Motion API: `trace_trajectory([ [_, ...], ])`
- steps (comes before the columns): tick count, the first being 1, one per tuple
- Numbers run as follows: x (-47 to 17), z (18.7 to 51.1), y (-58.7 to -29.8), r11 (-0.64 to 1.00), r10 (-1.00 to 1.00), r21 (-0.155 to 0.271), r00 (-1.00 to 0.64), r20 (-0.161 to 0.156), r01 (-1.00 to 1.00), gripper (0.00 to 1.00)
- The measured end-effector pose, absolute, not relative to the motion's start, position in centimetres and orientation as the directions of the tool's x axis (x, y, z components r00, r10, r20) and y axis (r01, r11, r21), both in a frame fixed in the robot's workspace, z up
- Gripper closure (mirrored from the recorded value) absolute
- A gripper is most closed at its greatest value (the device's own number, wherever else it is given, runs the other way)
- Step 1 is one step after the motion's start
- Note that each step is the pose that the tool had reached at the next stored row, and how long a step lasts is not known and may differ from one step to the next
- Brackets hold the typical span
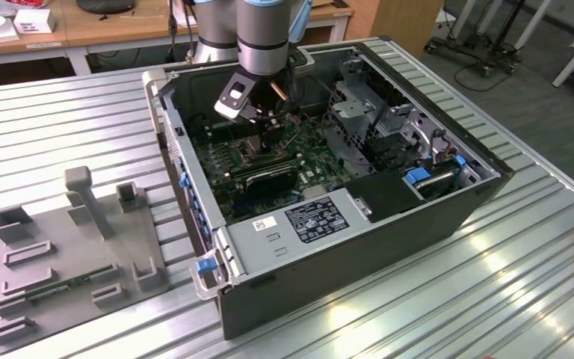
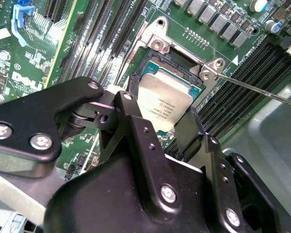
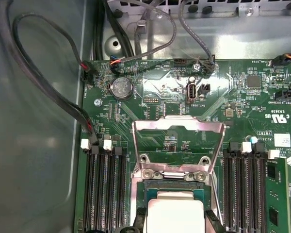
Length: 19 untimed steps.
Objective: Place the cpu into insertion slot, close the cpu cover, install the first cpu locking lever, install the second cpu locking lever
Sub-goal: 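Place the cpu into insertion slot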
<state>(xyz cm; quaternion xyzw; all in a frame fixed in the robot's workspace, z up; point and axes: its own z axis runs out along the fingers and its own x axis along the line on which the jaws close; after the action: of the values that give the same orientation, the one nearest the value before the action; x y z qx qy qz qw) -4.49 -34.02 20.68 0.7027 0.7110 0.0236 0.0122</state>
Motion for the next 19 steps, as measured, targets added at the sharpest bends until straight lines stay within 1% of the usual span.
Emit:
trace_trajectory([
  [19,-4.6,20.02,-34.01,0.007,1.0,0.051,-0.008,0.016,0.999,0.46],
])
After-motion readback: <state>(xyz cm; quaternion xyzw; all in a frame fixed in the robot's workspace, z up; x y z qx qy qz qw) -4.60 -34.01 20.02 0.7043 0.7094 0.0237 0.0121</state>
